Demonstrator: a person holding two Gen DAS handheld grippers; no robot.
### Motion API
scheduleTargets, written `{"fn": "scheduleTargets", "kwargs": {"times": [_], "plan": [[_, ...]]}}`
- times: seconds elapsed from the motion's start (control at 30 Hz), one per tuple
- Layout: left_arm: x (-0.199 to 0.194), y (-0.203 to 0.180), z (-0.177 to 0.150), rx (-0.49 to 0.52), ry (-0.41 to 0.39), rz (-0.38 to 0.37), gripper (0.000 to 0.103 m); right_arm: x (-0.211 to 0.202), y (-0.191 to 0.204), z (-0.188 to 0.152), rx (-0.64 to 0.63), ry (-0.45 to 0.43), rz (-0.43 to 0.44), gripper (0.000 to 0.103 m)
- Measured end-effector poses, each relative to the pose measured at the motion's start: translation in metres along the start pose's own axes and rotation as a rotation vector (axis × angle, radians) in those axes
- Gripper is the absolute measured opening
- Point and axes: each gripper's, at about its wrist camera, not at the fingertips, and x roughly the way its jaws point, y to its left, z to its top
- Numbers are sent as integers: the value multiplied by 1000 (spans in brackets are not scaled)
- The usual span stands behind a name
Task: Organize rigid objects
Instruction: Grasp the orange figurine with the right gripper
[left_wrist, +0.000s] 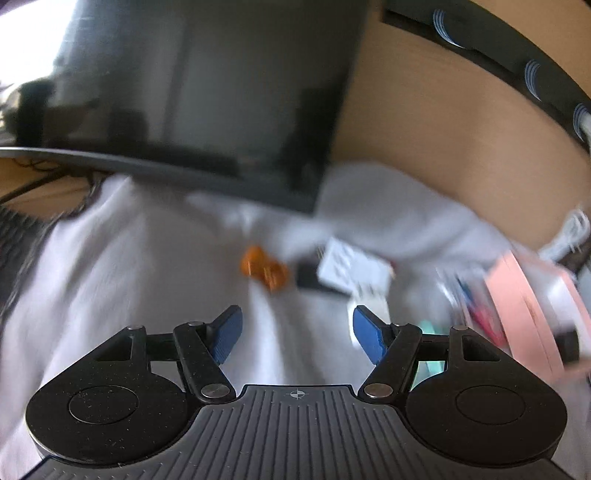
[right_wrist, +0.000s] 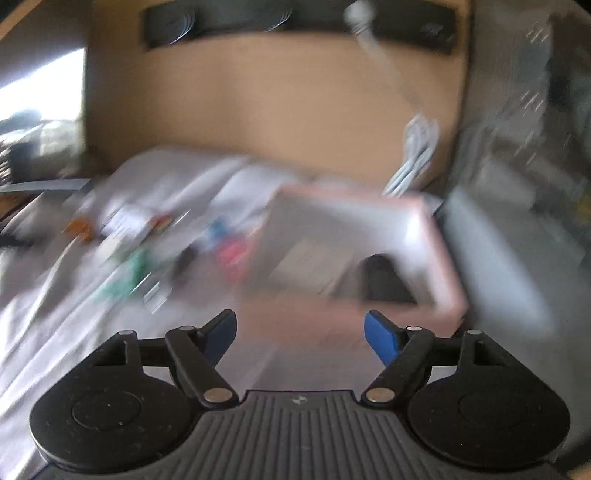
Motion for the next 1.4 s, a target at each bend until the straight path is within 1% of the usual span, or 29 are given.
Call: {"fn": "scheduleTargets", "kwargs": {"times": [0.07, 0.13, 0.27, 0.33, 0.37, 0.43, 0.5, 0.57, 0.67, 0.77, 0.87, 0.93, 1.03, 1.1, 1.2, 1.3, 1.4], "plan": [[24, 6, 16, -14, -2, 2, 72, -4, 19, -17, -25, 54, 31, 77], [48, 6, 27, -23, 6, 23, 72, -5, 32, -29, -43, 102, 33, 77], [89, 12, 34, -55, 39, 70, 72, -12, 40, -42, -22, 153, -24, 77], [102, 14, 34, -60, 55, 71, 69, -18, 37, -46, -9, 163, -66, 77], [105, 15, 33, -59, 55, 67, 62, -21, 35, -48, -6, 164, -87, 77], [108, 14, 32, -47, 43, 72, 39, -28, 33, -51, -5, 165, -120, 77], [107, 16, 30, -49, 35, 64, 38, -31, 30, -54, 0, 167, -142, 77], [101, 20, 26, -78, 31, 53, 36, -36, 26, -56, -1, 166, -156, 77], [82, 27, 20, -100, -4, 15, 13, -36, 25, -54, -19, 162, -158, 77], [54, 33, 9, -118, -20, -53, 13, -34, 26, -49, -47, 155, -134, 77], [24, 32, -7, -108, -1, -117, 13, -24, 31, -40, -76, 152, -92, 77], [-1, 28, -25, -108, 10, -152, 13, -15, 37, -33, -100, 147, -60, 77], [-25, 22, -46, -139, 30, -192, 13, -3, 51, -21, -138, 132, -6, 77], [-40, 19, -63, -146, 51, -202, 13, 4, 64, -16, -169, 122, 36, 77], [-48, 7, -83, -111, 90, -193, 14, 11, 84, -10, -226, 102, 93, 77], [-58, 2, -93, -107, 104, -186, 13, 17, 101, -4, -269, 83, 146, 77], [-67, 3, -99, -118, 108, -187, 13, 23, 117, 7, -321, 41, 189, 77]]}}
